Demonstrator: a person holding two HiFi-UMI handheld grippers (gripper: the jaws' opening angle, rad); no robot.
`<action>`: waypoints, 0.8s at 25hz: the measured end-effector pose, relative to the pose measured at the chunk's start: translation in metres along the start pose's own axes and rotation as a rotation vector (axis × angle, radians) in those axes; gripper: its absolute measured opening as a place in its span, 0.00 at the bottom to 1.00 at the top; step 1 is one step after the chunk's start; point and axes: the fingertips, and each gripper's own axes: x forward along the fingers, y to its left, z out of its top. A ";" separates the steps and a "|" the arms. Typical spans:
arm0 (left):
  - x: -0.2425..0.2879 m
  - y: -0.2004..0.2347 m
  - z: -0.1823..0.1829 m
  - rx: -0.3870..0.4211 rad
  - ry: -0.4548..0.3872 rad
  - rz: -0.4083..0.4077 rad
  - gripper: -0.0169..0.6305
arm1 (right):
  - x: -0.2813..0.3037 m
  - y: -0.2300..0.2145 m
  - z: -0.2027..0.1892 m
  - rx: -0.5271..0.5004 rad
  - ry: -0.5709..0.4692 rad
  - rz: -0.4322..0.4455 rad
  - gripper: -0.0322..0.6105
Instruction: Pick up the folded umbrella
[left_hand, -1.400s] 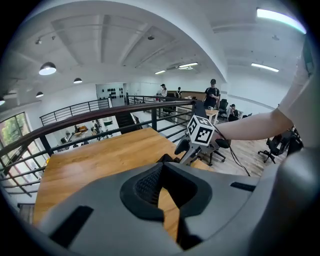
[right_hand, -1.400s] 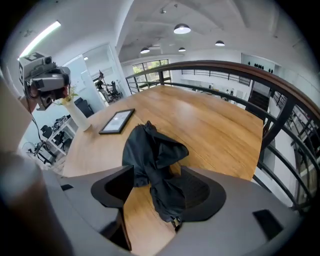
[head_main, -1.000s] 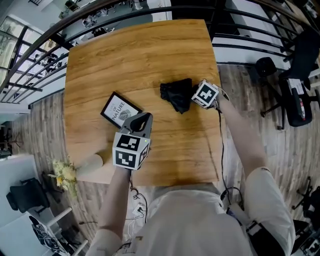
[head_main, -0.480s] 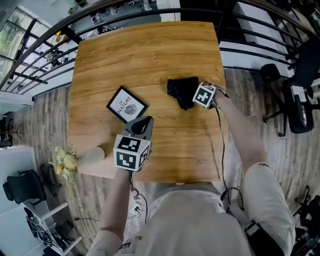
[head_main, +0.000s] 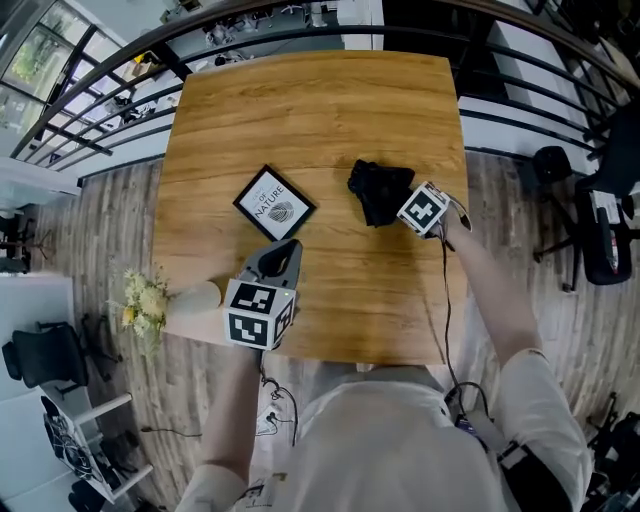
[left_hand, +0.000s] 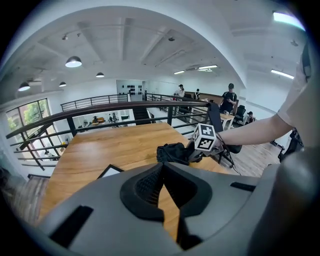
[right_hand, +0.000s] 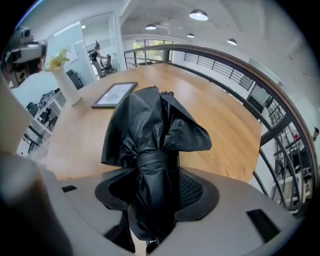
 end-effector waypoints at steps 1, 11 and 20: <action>-0.004 0.004 0.001 0.001 -0.010 0.005 0.05 | -0.007 0.008 0.003 0.034 -0.023 0.011 0.43; -0.047 0.011 0.066 0.053 -0.171 0.037 0.05 | -0.195 0.040 0.102 0.185 -0.543 0.079 0.43; -0.125 0.009 0.140 0.152 -0.391 0.070 0.05 | -0.411 0.070 0.155 0.247 -1.056 -0.088 0.43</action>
